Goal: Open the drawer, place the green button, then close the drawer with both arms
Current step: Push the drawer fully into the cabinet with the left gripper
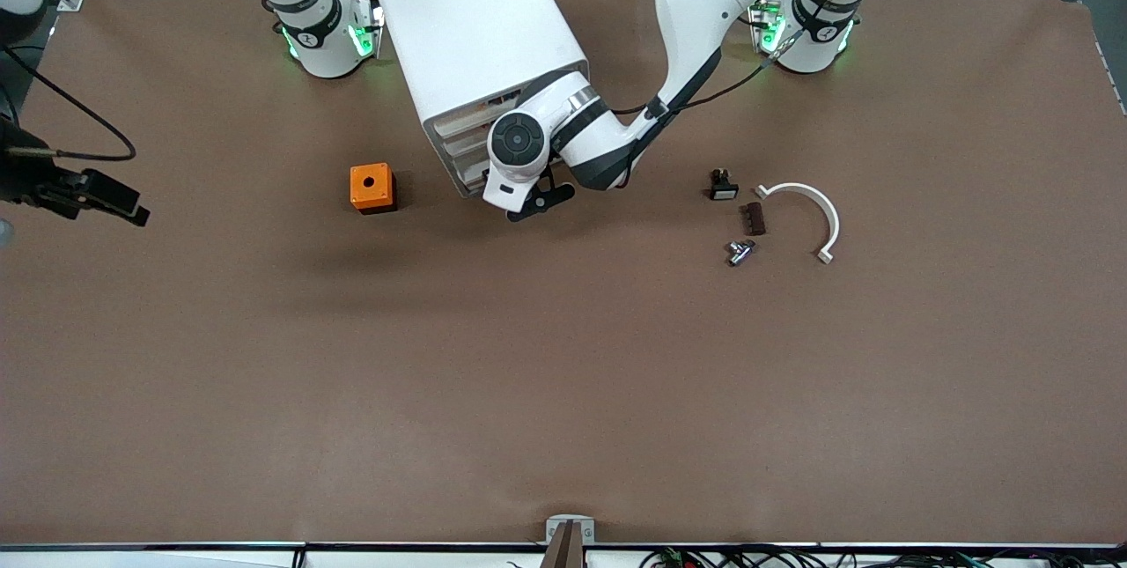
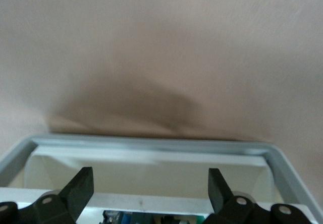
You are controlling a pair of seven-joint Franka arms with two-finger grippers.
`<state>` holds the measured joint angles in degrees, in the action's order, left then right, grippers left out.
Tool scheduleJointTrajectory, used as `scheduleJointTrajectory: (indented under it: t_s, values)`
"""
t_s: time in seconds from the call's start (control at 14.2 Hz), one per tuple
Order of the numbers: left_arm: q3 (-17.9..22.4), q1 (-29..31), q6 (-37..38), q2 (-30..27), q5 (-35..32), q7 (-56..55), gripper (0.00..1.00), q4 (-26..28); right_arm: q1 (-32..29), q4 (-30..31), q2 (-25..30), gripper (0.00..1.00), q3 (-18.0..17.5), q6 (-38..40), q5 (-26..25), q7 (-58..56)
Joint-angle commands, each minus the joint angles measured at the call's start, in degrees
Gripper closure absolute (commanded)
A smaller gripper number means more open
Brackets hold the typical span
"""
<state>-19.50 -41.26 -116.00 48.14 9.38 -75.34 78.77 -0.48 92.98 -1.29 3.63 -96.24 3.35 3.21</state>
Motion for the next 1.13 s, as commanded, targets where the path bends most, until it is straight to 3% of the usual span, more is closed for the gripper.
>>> scheduleJointTrajectory:
  t_s: [0.0,0.21,0.63,0.85,1.06]
  values:
    - [-0.8,0.5,-1.5,-0.4,5.2,0.9,0.0,2.0,-0.9,4.0,4.9,0.0,-1.0,-0.3,0.7,-1.0]
    - [-0.8,0.7,-1.5,-0.2,8.5,1.9,0.0,2.0,-0.9,5.0,6.5,0.0,-1.0,-0.4,0.6,-1.0]
    - [-0.7,3.2,-1.5,-1.6,7.9,2.5,0.0,1.8,-0.8,7.6,8.7,0.0,-1.2,-1.2,0.0,-1.1]
    - [1.2,4.9,-1.5,-4.8,5.7,2.7,0.0,1.7,-0.9,7.2,8.2,0.0,-1.2,-3.2,-0.5,-2.6]
    - [1.4,10.9,0.2,-9.7,4.1,2.7,0.0,1.3,-0.9,6.4,8.0,0.0,-1.2,-3.1,-0.8,-2.3]
